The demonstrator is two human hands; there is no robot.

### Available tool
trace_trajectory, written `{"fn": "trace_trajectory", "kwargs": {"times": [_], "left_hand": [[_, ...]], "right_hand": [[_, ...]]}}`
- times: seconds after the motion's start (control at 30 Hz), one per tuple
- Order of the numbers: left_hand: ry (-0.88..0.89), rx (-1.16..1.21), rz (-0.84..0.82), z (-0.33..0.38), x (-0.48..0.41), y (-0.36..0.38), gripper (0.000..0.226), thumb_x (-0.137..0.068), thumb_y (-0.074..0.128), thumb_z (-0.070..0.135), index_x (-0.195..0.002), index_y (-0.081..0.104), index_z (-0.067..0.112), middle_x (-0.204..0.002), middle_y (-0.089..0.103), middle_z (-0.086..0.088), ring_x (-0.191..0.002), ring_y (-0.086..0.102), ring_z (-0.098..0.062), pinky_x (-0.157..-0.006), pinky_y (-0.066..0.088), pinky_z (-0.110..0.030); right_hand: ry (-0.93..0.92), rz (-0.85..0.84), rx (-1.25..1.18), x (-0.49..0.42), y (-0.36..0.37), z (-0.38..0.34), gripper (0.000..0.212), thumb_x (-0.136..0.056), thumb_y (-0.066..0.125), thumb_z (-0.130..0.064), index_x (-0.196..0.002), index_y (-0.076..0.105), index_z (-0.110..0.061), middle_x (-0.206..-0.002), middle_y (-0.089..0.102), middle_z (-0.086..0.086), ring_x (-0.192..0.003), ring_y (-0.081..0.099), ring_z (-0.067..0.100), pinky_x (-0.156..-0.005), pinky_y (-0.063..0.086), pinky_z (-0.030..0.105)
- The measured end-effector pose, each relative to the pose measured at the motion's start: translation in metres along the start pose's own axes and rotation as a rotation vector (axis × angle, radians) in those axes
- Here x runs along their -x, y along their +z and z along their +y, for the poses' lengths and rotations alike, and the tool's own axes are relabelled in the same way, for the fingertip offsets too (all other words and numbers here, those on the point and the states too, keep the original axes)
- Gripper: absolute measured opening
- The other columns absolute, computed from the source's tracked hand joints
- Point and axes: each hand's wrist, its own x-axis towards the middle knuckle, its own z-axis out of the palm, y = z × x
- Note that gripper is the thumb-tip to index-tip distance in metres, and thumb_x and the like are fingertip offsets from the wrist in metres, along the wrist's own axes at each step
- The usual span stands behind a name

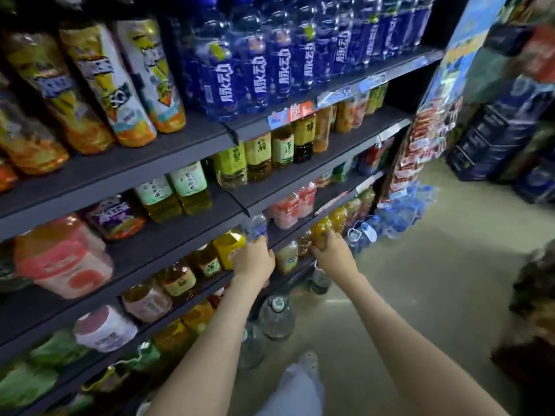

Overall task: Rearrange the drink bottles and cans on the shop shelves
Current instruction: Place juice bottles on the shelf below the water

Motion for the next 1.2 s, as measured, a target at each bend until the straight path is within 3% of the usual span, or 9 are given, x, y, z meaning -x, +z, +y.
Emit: {"fn": "trace_trajectory", "kwargs": {"times": [0.1,0.23,0.4,0.47,0.63,0.8,0.97,1.2], "left_hand": [[-0.008,0.029,-0.028,0.039,-0.064,0.012,0.034,-0.099,0.041,0.026,-0.129,0.046,0.010,-0.123,0.058,-0.014,-0.110,0.056,-0.034,-0.083,0.047,-0.040],[-0.039,0.008,0.005,0.088,-0.141,0.012,0.029,-0.097,0.043,0.025,-0.123,0.048,0.012,-0.119,0.059,-0.014,-0.107,0.058,-0.034,-0.079,0.048,-0.040],[-0.089,0.012,0.025,0.130,-0.204,0.015,0.034,-0.096,0.048,0.021,-0.129,0.045,0.012,-0.123,0.056,-0.014,-0.112,0.056,-0.033,-0.081,0.047,-0.039],[-0.122,0.029,0.075,0.140,-0.224,0.020,0.030,-0.096,0.047,0.021,-0.124,0.047,0.012,-0.121,0.057,-0.014,-0.110,0.056,-0.033,-0.080,0.046,-0.039],[-0.232,0.137,0.285,0.158,-0.275,0.051,0.025,-0.095,0.046,0.022,-0.116,0.051,0.010,-0.115,0.060,-0.015,-0.106,0.057,-0.035,-0.077,0.045,-0.039],[-0.321,0.209,0.500,0.178,-0.314,0.078,0.033,-0.094,0.047,0.021,-0.125,0.048,0.010,-0.116,0.060,-0.015,-0.105,0.058,-0.034,-0.078,0.048,-0.040],[-0.337,0.262,0.735,0.198,-0.309,0.084,0.041,-0.093,0.050,0.016,-0.133,0.044,0.011,-0.113,0.062,-0.011,-0.098,0.059,-0.031,-0.073,0.044,-0.035],[-0.365,0.449,0.586,0.231,-0.283,0.060,0.047,-0.088,0.062,0.024,-0.131,0.047,0.015,-0.121,0.060,-0.004,-0.106,0.060,-0.021,-0.091,0.049,-0.037]], "right_hand": [[0.002,-0.007,-0.019,-0.061,-0.026,0.021,0.039,-0.089,0.059,-0.016,-0.123,0.048,-0.002,-0.118,0.055,0.017,-0.112,0.050,0.033,-0.081,0.035,0.031],[0.032,-0.029,-0.009,-0.152,-0.060,0.047,0.044,-0.089,0.057,-0.019,-0.129,0.046,-0.003,-0.122,0.055,0.015,-0.112,0.052,0.031,-0.074,0.031,0.026],[-0.006,-0.043,-0.041,-0.240,-0.082,0.057,0.042,-0.089,0.061,-0.022,-0.123,0.047,-0.001,-0.120,0.055,0.014,-0.110,0.052,0.030,-0.071,0.031,0.026],[-0.017,-0.073,-0.114,-0.273,-0.083,0.057,0.043,-0.089,0.062,-0.020,-0.125,0.047,-0.002,-0.120,0.056,0.012,-0.110,0.054,0.028,-0.070,0.031,0.022],[-0.119,-0.060,-0.253,-0.359,-0.072,0.055,0.060,-0.088,0.064,-0.029,-0.136,0.039,-0.002,-0.129,0.053,0.014,-0.117,0.052,0.032,-0.078,0.039,0.032],[-0.298,-0.052,-0.444,-0.427,-0.062,0.036,0.056,-0.082,0.072,-0.022,-0.126,0.044,-0.002,-0.118,0.052,0.008,-0.106,0.053,0.020,-0.073,0.038,0.021],[-0.354,-0.099,-0.414,-0.455,-0.065,0.023,0.057,-0.077,0.074,-0.025,-0.118,0.043,0.000,-0.121,0.052,0.015,-0.107,0.053,0.028,-0.074,0.039,0.028],[-0.327,-0.180,-0.481,-0.417,-0.105,0.061,0.053,-0.073,0.077,-0.029,-0.113,0.050,-0.006,-0.108,0.062,0.012,-0.098,0.060,0.027,-0.078,0.048,0.034]]}}
